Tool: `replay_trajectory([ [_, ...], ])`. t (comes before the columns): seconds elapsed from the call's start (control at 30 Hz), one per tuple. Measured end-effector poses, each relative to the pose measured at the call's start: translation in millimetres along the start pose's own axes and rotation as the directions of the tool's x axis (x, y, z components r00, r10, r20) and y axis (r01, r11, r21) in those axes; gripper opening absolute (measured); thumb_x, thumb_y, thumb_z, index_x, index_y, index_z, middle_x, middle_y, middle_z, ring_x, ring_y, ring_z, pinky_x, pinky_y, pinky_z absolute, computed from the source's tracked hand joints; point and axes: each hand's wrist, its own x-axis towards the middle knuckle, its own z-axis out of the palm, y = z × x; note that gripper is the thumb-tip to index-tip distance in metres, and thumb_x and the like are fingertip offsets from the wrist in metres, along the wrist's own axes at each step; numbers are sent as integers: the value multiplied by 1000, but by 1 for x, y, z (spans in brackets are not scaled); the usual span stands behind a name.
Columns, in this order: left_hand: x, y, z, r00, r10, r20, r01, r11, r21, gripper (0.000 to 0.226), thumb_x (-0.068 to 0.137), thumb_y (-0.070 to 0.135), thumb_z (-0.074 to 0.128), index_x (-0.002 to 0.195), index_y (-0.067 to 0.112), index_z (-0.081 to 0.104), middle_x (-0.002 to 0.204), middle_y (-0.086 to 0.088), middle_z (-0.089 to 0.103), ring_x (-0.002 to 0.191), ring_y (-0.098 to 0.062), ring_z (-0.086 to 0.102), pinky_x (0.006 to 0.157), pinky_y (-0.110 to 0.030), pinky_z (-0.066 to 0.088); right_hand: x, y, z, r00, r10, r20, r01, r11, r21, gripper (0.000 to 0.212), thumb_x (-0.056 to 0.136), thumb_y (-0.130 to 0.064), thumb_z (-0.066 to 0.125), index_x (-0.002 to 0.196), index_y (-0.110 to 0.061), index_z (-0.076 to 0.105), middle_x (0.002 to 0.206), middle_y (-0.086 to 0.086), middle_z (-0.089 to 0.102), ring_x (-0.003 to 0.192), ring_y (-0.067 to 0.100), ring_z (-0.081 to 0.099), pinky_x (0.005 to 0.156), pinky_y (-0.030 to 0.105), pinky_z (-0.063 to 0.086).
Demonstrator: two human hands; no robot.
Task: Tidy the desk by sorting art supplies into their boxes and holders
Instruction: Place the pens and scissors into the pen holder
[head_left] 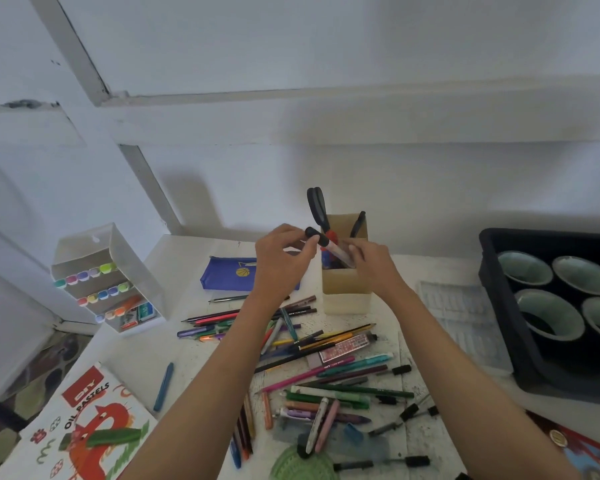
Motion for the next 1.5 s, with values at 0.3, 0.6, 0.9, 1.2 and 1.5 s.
replay_trajectory([
  [0.3,25,-8,26,961,43,272,-135,934,331,21,86,18,65,74,3,71,73,-2,58,63,-13,53,64,-24,46,-55,36,-15,969,101,-225,-27,951,309,25,93,4,45,99,-5,68,91,9,70,76,4,66,75,10,51],
  [0.6,15,-9,47,932,-185,312,-21,832,555,31,89,47,57,87,17,63,89,2,52,78,-16,53,64,-28,43,-120,62,3,984,75,164,-75,997,-10,23,85,2,60,94,-15,73,88,-10,64,71,-4,55,67,3,42],
  [0.9,-63,-33,-4,970,-170,176,97,928,361,28,95,28,52,121,22,59,111,5,50,92,-12,55,68,-25,43,-111,46,44,976,-19,218,97,930,-353,31,83,-20,67,112,-30,61,113,-10,46,96,9,51,74,29,52],
  [1.2,-146,-82,-59,951,-309,-12,292,885,364,12,83,5,66,91,12,72,92,-1,53,92,-22,51,74,-20,33,-113,55,44,991,28,134,16,948,-317,35,76,-17,75,109,-16,65,98,-5,48,85,11,54,77,21,45],
  [1.5,-185,-121,-95,939,-342,21,270,776,570,36,90,16,57,126,14,59,117,-6,56,108,-25,48,89,-41,40,-121,54,39,996,-85,15,86,967,-240,9,82,-17,71,88,-18,64,87,-11,48,65,1,48,55,12,38],
])
